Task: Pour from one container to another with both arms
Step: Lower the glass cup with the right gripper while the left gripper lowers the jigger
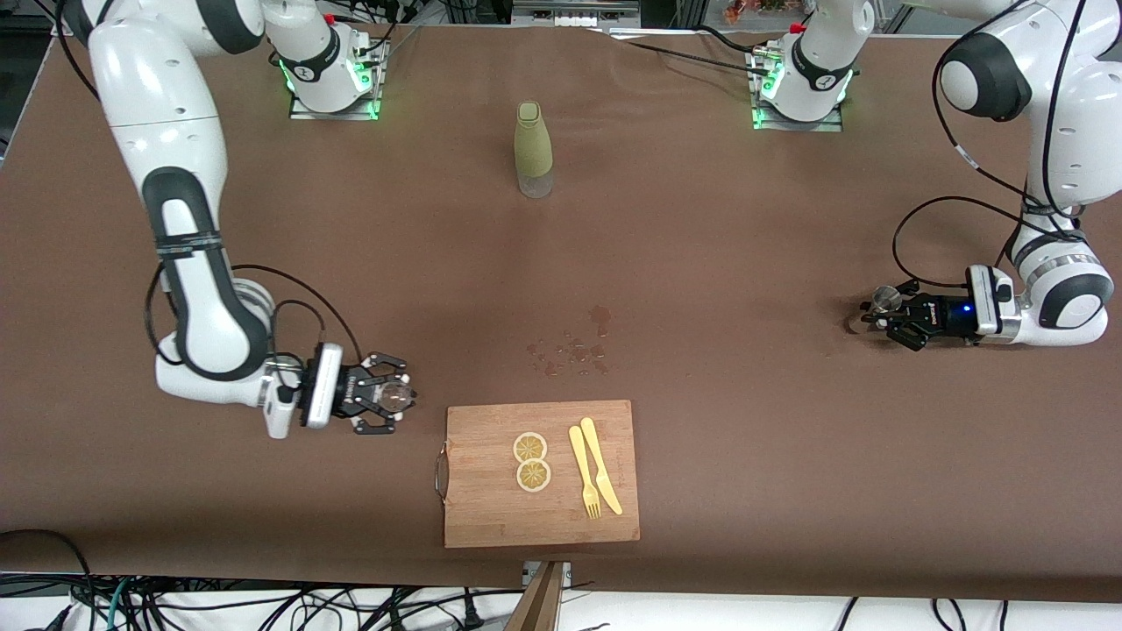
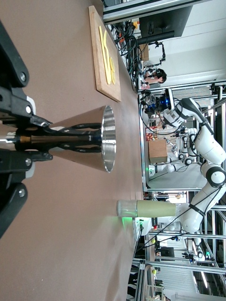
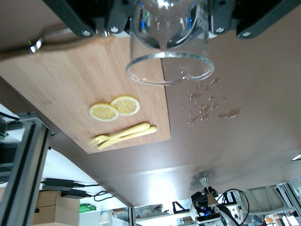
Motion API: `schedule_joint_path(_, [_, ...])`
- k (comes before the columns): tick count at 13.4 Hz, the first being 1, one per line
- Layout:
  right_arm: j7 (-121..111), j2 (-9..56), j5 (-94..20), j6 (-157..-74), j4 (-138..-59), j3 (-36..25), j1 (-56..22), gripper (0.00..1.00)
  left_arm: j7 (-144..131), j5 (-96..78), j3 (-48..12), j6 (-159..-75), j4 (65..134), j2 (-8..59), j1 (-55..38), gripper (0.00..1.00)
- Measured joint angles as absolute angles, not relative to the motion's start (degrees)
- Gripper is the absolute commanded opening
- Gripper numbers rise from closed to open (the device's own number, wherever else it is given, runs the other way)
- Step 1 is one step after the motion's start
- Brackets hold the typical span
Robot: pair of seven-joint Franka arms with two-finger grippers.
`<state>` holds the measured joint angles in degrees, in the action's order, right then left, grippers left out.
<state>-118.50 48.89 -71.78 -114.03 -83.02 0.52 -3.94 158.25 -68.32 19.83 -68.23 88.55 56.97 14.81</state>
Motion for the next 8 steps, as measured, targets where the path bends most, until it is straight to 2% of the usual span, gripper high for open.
schedule_joint_path(8, [-127.43,53.44,-71.45,-100.57,-84.93,0.53,9.12,0.00,159.40,-68.32,19.44,-68.26,88.55,59.83,14.76,0.00])
